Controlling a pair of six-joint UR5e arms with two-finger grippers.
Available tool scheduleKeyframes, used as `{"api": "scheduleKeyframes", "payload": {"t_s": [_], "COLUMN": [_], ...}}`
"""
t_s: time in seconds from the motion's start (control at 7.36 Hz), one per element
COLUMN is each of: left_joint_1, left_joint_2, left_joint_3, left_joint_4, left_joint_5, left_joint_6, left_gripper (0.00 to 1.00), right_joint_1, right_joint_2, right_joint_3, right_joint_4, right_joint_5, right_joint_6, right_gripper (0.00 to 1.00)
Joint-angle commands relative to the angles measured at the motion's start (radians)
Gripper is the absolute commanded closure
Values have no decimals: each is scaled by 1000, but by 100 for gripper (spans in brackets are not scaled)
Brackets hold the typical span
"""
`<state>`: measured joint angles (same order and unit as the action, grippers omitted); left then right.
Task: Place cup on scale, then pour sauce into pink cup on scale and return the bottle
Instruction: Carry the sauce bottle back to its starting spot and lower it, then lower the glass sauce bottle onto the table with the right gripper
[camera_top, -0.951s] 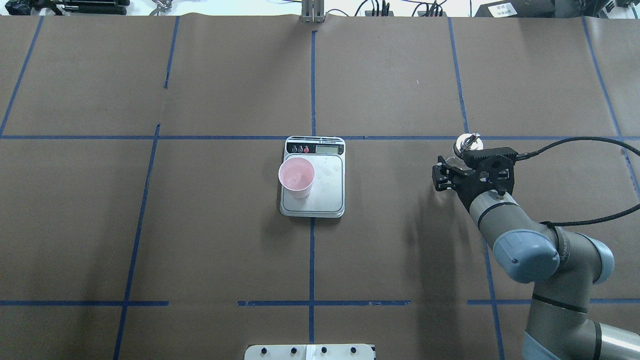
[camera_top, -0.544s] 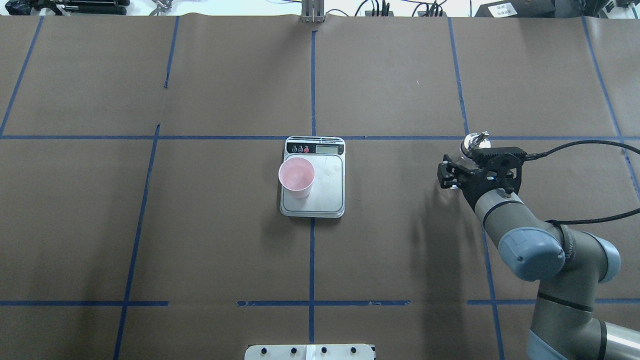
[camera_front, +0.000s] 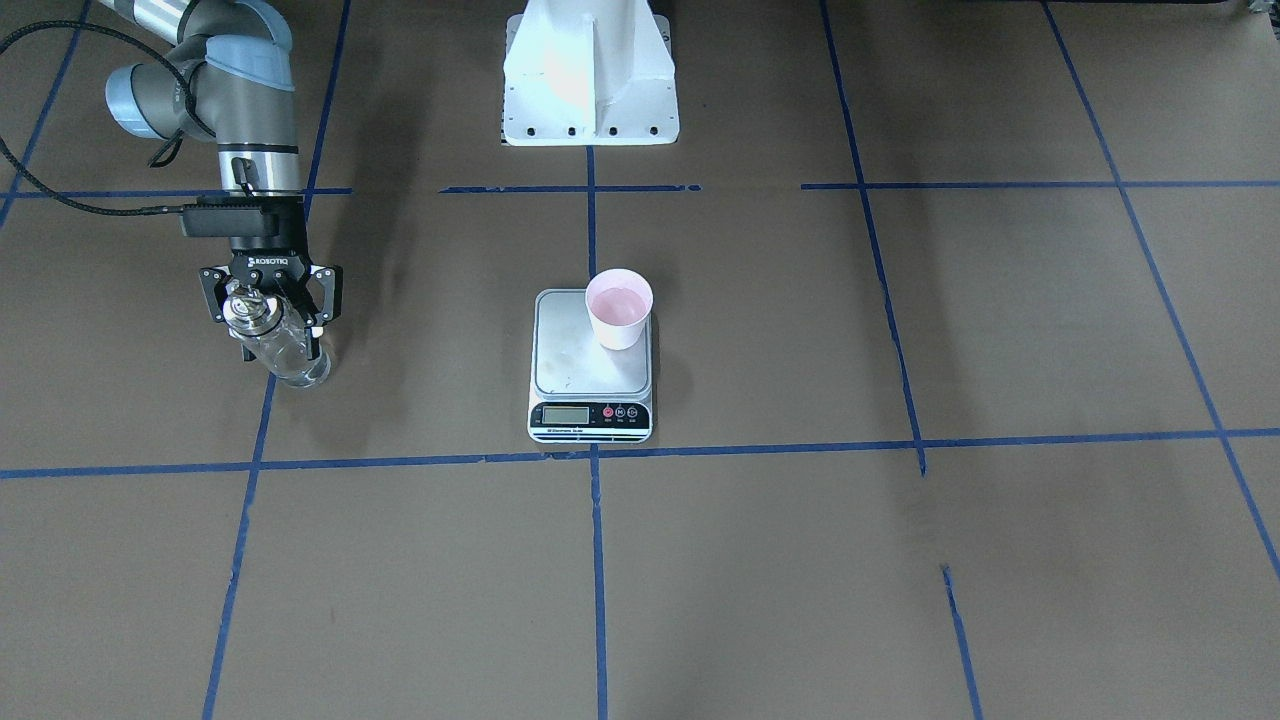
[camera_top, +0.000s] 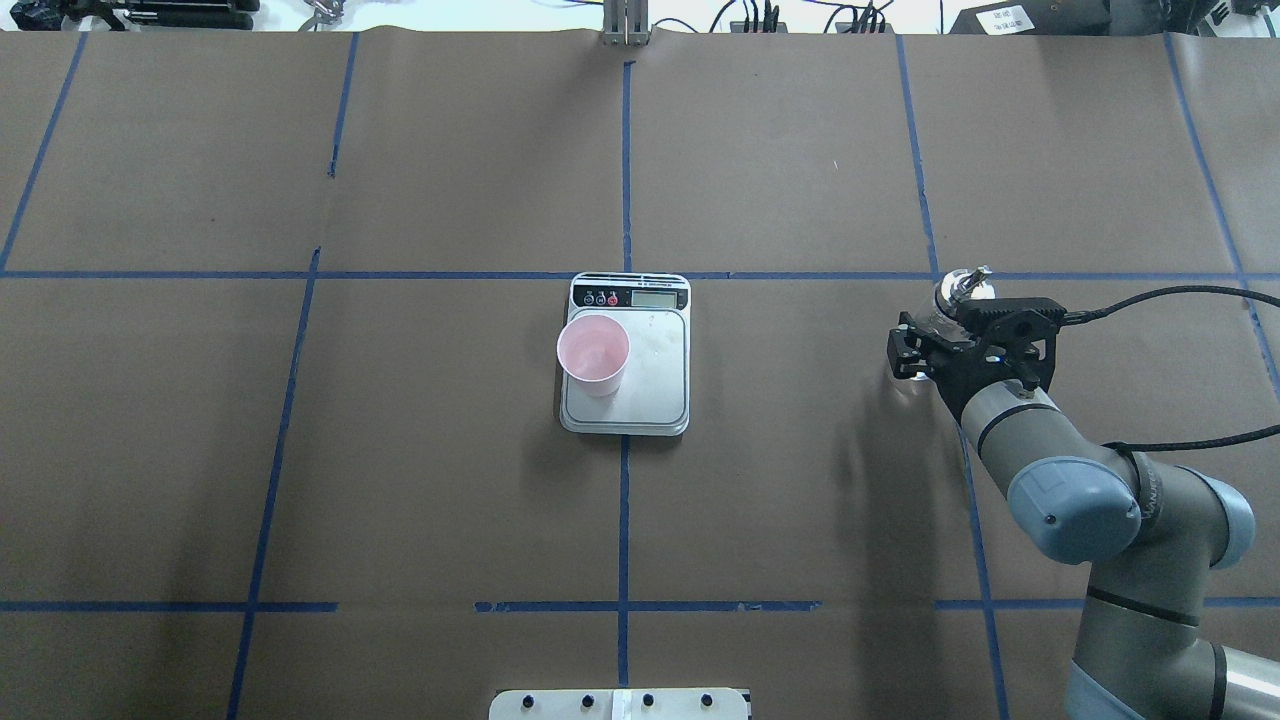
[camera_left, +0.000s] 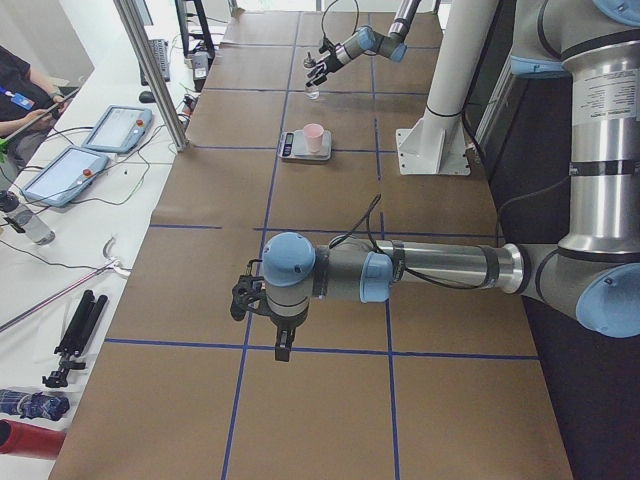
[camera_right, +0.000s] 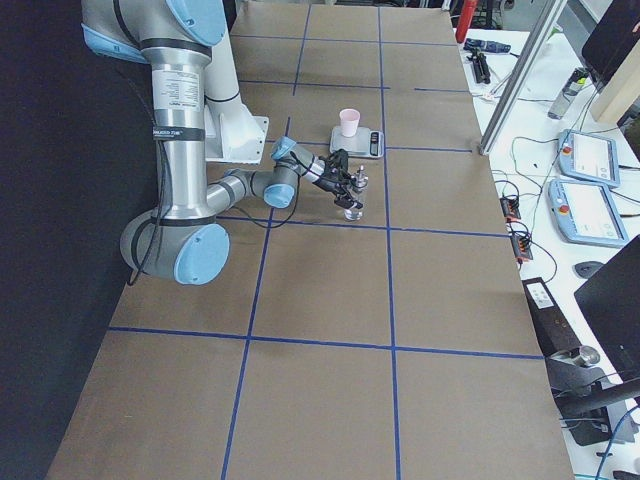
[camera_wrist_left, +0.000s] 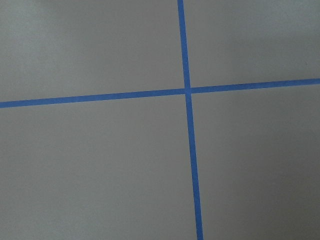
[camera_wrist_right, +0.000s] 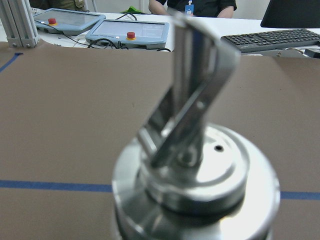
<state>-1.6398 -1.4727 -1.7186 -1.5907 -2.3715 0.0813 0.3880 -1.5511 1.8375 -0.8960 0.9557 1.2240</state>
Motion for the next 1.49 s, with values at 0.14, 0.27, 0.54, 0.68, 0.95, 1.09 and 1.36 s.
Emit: {"api": "scheduleKeyframes", "payload": {"t_s": [0.14,0.27,0.54,0.68,0.95,1.09,1.36], "left_joint_1": [0,0,0,1,1,2,2], "left_joint_2": [-6,-6,-8,-8,-8,-8,-9], "left_joint_3": [0,0,0,0,0,0,0], "left_joint_4": [0,0,-2,-2,-2,-2,-2], "left_joint_5": [0,0,0,0,0,0,0], "left_joint_6": [0,0,0,0,0,0,0], "left_gripper": [0,0,0,0,0,0,0], "right_joint_1": [0,0,0,0,0,0,0], "right_joint_2": [-4,-4,-4,-4,-6,-4,-4], "right_joint_3": [-3,-3,-3,-3,-3,-3,-1], "right_joint_4": [0,0,0,0,0,0,0], "right_joint_5": [0,0,0,-2,-2,-2,-2], "right_joint_6": [2,14,14,14,14,14,12], "right_gripper": [100,100,100,59,0,0,0]}}
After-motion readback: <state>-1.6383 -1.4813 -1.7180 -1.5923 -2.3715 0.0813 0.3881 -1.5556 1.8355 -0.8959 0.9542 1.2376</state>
